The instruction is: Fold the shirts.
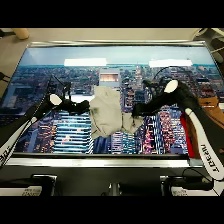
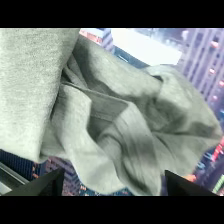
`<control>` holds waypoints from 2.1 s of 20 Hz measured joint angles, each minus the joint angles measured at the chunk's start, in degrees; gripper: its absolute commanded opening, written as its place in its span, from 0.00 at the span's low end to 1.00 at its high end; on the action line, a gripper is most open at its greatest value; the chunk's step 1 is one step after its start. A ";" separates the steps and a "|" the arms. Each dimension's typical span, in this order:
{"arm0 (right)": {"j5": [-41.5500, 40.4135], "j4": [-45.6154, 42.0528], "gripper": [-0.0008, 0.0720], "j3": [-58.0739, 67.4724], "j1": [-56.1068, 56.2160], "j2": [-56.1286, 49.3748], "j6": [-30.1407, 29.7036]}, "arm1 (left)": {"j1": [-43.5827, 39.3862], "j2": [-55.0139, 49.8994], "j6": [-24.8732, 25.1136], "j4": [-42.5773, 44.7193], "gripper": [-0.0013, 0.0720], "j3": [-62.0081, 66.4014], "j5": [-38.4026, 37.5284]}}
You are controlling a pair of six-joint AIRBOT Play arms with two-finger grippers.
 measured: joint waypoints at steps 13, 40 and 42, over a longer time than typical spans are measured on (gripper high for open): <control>-9.20 -11.02 0.05 18.10 -6.95 18.01 7.65 | 6.19 24.76 3.93 14.75 0.04 16.33 0.09; -12.59 6.54 0.65 25.57 -14.45 -3.45 18.12 | 8.04 46.56 -0.57 28.65 0.04 -18.14 -0.22; -4.66 1.70 0.66 25.42 -14.49 -3.02 17.81 | 7.74 46.56 -0.57 29.77 0.04 -19.06 0.28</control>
